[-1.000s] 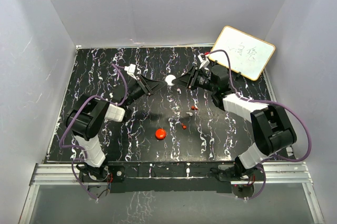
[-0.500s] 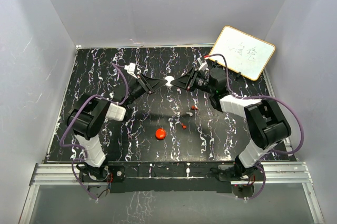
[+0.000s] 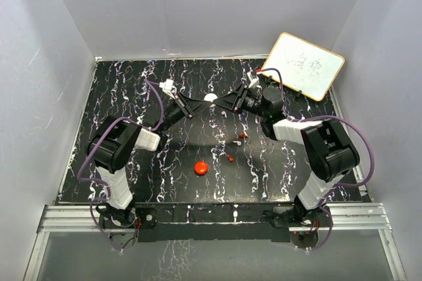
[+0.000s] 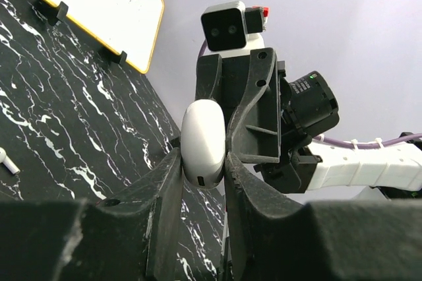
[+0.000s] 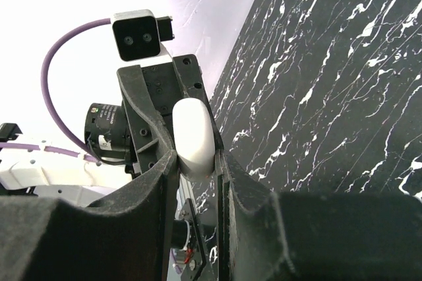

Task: Insert the wireless bluetooth earbuds into the charging case
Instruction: Adjust the charging case.

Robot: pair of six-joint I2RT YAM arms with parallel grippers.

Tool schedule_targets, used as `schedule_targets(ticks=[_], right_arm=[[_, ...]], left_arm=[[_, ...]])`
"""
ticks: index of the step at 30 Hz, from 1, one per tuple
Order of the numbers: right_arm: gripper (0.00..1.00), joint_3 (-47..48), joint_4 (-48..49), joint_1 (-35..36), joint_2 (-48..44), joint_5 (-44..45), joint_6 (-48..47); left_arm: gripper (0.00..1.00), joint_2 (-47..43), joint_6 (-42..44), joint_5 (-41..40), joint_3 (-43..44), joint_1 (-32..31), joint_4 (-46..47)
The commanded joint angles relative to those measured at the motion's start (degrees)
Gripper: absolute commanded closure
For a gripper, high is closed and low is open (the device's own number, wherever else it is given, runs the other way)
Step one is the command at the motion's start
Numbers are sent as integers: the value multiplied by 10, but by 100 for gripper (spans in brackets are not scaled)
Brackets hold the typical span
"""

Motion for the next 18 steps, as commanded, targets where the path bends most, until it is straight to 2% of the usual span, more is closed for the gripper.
schedule_targets(ticks=[1,5,7,10,11,12,13,18], right_arm=[[100,-4,55,4,-3,-6,6],[100,-9,54,4,-6,-4,3],[100,-9,54,4,-5,-5,2],[83,-14,56,3,-9,-4,0],[76,-17,56,3,-13,-1,-2],[65,-19,56,1,-19,1,-4],[61,-21,56,0,-23,3,-6],[55,-18,57,-4,-27,-2,-7]], left_arm=[[77,-11,1,-2,20,-4,110],[82,-18,4,-5,14,-4,110],[89,-20,2,-7,14,-4,110],[100,-20,-3,-6,14,-4,111],[100,-21,-5,-4,14,-4,110],[100,-22,-7,-1,13,-4,110],[100,-23,-9,2,13,-4,110],[100,-25,-20,21,15,-4,110]])
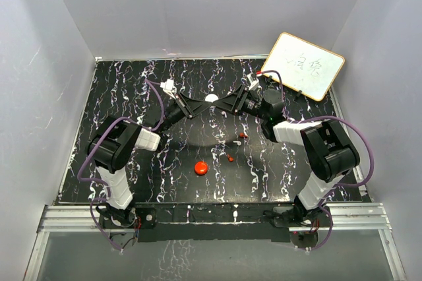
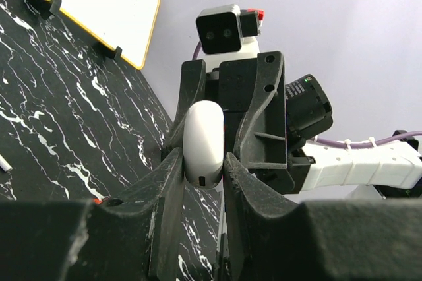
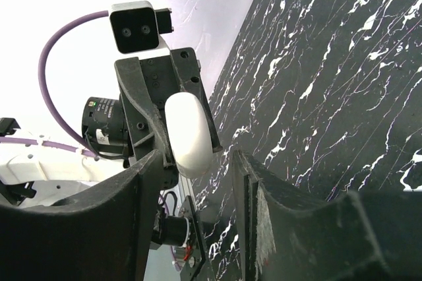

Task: Insert the wireless bluetooth earbuds into the charging case
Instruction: Adjust the charging case.

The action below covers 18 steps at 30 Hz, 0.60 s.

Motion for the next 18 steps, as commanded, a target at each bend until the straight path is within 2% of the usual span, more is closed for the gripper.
schedule_targets(ticks=[1,12,18], right_arm=[[55,0,35,-5,-25,-4,-10],[61,-9,82,-16,-28,-5,15],[73,-10,87,-18,-28,-8,19]], left_arm=[[100,-25,-10,22,15,-3,109],[100,-37,-27,34,5,-3,109],[100,-34,-32,35,10,-3,109]])
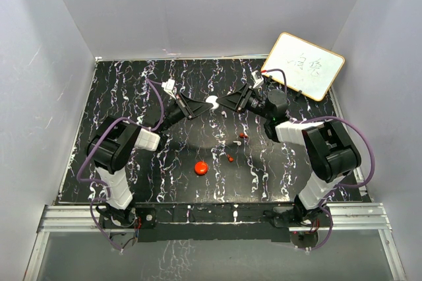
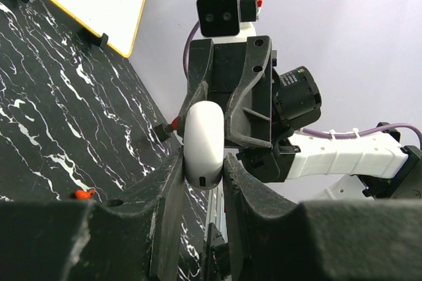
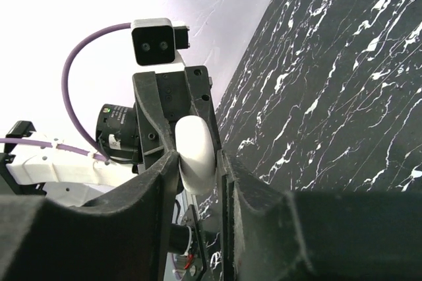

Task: Insert the wireless bluetooth earbuds into the charging case
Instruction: Adjust the charging case, then open the charging case.

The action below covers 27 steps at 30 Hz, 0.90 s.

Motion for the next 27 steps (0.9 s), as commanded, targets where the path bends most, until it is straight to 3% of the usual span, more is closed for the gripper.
schedule_targets(ticks=[1,6,13,21,27], right_arm=[[76,-5,48,-3,-26,-5,6],[85,-9,65,-4,-21,-8,19],[89,-15,115,-10,3,-14,62],[92,-17,342,-21,108,-34,236],[92,1,391,-21,156,-25,289]], left_arm=[[100,-28,-8,9,11,-2,110],[100,-28,-11,11,14,-3,110],[100,-34,-8,19,30,-3,110],[100,-43,-8,30,54,-2,110],[100,-42,-19,24,74,-3,110]])
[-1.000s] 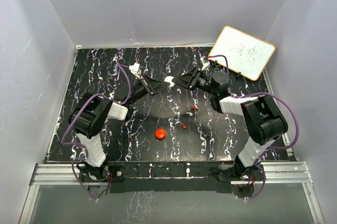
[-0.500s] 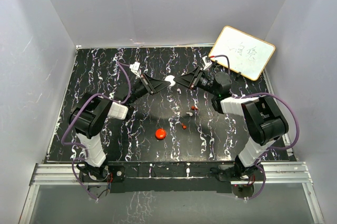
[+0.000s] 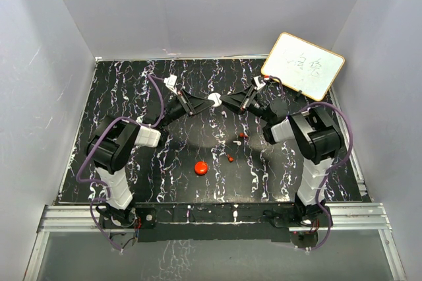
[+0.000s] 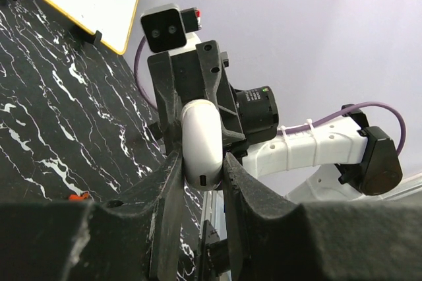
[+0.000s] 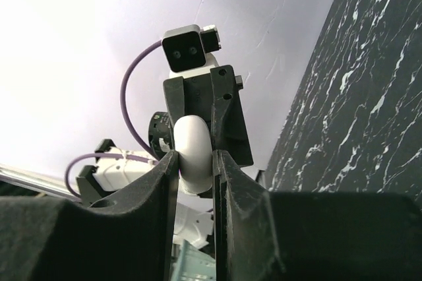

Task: Insert the wireless bluetooth earbuds into the charging case
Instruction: Open the charging case.

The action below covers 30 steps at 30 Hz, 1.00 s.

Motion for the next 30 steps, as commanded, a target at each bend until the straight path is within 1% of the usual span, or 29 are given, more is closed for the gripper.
schedule_targets(ticks=[1,6,19,25,27,30], right_arm=[[92,17,138,-1,36,-2,63],[92,26,169,-1,65,7,96],[92,36,166,-1,83,10,96],[89,29,133,-4,62,9,65],[89,24,106,-10,45,7,41],[84,15,45,-19,5,-1,-21]], left_arm=[[100,-38,-11,1,45,-3,139],[100,-40,-16,-3,65,-3,140],[100,-48,-27,-6,83,-4,139],[100,-55,-20,-7,75,-4,139],[100,-56,-18,-5,68,-3,139],[100,-58,-13,-6,54,2,139]])
